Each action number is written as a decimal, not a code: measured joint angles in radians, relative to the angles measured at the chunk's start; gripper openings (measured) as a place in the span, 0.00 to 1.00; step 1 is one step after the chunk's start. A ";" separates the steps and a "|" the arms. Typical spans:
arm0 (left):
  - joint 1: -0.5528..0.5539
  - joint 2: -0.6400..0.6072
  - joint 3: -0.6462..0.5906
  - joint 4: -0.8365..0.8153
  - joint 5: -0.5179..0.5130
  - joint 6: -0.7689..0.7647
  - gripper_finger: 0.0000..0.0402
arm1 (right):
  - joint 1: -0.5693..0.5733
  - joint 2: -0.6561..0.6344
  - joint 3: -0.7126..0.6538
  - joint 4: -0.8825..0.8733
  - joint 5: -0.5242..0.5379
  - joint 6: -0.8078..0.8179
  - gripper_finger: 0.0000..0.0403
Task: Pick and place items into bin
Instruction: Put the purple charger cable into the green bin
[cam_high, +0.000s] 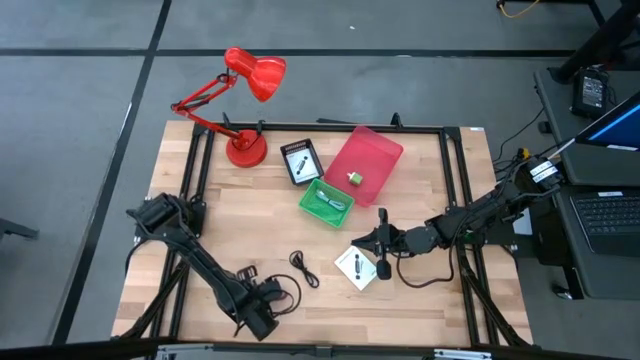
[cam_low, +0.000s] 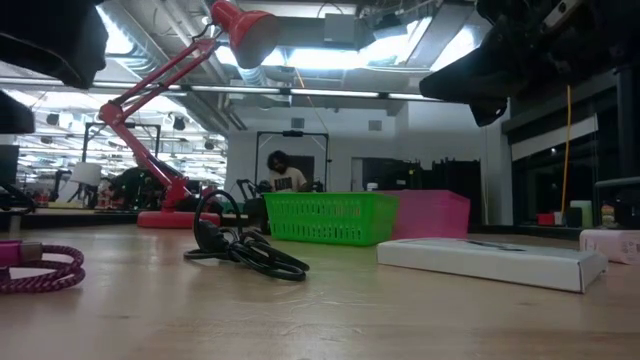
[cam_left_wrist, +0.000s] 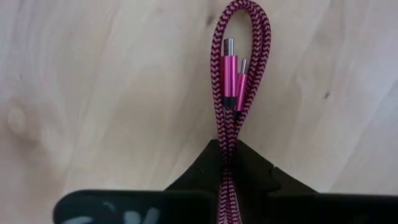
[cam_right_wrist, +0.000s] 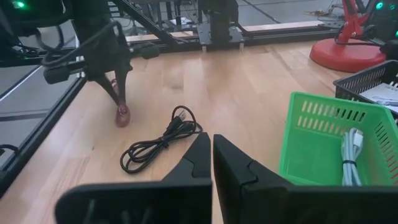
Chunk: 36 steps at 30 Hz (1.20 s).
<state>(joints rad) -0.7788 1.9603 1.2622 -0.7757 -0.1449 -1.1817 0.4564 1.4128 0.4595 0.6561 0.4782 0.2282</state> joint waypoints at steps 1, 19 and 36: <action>0.005 0.000 0.005 -0.003 0.006 0.021 0.04 | 0.000 0.000 0.000 -0.002 0.000 -0.001 0.00; 0.106 -0.073 0.021 -0.002 0.111 0.243 0.04 | 0.000 0.000 0.001 -0.065 0.000 0.003 0.00; 0.104 -0.233 0.047 -0.007 0.030 0.503 0.04 | -0.002 0.000 0.001 -0.040 0.002 -0.044 0.00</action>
<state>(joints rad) -0.6745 1.7272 1.3094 -0.7825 -0.1145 -0.6789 0.4541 1.4128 0.4603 0.6165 0.4805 0.1846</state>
